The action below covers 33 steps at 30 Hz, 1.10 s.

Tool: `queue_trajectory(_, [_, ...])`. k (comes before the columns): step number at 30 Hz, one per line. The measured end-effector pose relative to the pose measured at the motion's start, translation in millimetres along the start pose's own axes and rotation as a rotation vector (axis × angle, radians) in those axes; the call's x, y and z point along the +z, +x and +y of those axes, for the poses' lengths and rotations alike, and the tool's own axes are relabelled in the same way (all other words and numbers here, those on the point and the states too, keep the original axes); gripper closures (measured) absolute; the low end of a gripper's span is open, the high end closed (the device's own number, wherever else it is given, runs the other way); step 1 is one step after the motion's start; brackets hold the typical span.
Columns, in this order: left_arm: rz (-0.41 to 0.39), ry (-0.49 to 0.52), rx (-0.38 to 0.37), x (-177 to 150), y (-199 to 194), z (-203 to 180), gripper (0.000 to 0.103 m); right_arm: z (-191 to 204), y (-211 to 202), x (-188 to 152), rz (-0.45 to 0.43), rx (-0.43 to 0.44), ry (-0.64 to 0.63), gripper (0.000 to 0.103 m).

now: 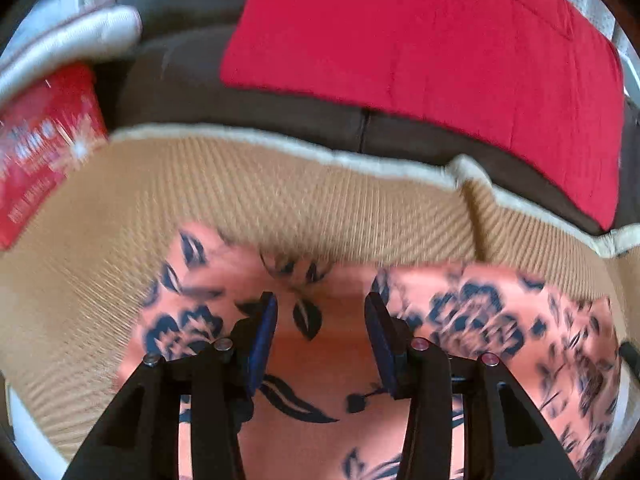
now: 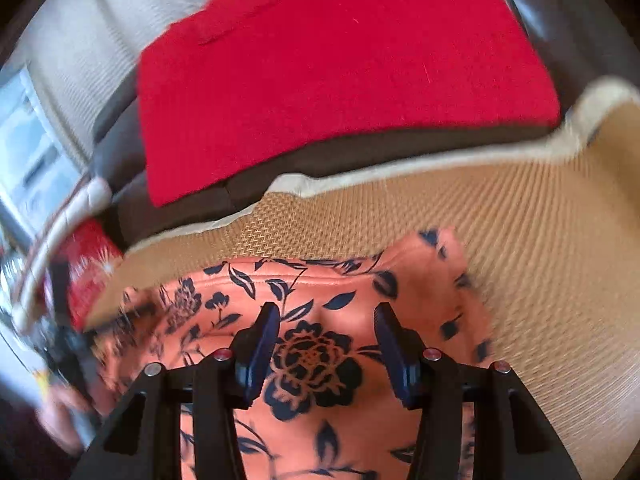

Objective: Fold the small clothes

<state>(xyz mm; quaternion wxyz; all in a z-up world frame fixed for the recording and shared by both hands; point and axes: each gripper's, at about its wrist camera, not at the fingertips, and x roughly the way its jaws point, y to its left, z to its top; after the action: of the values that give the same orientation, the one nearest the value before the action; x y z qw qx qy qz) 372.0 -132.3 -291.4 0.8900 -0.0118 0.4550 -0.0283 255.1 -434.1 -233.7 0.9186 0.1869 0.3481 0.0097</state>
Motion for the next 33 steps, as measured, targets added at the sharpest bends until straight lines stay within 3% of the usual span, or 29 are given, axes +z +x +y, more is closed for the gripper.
queue_trajectory(2, [-0.004, 0.058, 0.123, 4.7, -7.5, -10.3, 0.05, 0.4, -7.0, -1.5, -0.002, -0.007, -0.046, 0.05])
queue_trajectory(4, [-0.007, 0.094, 0.181, 1.0, -9.7, -13.9, 0.049, -0.9, -10.0, -5.6, 0.011, 0.009, -0.048, 0.05])
queue_trajectory(6, [0.014, 0.095, 0.206, -6.0, -2.7, -11.4, 0.049, 1.8, -10.5, -9.7, 0.02, 0.019, -0.05, 0.05])
queue_trajectory(9, [0.124, 0.07, 0.218, -21.1, 19.1, -4.8, 0.048, 11.1, -8.5, -15.3, 0.057, 0.005, -0.094, 0.05])
queue_trajectory(10, [0.152, 0.061, 0.207, -28.3, 27.2, -1.5, 0.048, 15.0, -5.0, -18.0, 0.078, -0.009, -0.113, 0.05])
queue_trajectory(14, [0.121, 0.084, 0.228, -33.7, 30.6, 0.2, 0.038, 22.3, 12.4, -31.1, 0.175, -0.067, -0.182, 0.049])
queue_trajectory(17, [0.125, 0.07, 0.223, -30.8, 28.4, 3.9, 0.038, 27.4, 10.6, -34.1, 0.171, -0.089, -0.236, 0.049])
queue_trajectory(24, [0.079, 0.072, 0.182, -15.5, 20.1, 4.8, 0.038, 29.2, -4.7, -21.2, 0.092, -0.072, -0.202, 0.049])
queue_trajectory(27, [0.066, 0.084, 0.148, -21.1, 13.9, 2.6, 0.038, 30.4, 5.0, -21.5, 0.135, -0.101, -0.19, 0.049])
queue_trajectory(30, [0.115, 0.137, 0.152, -35.4, 22.3, 2.3, 0.037, 28.7, 25.3, -25.4, 0.222, -0.153, -0.167, 0.049])
queue_trajectory(33, [0.1, 0.114, 0.11, -35.5, 26.8, 10.8, 0.033, 34.2, 26.1, -21.7, 0.215, -0.162, -0.17, 0.048])
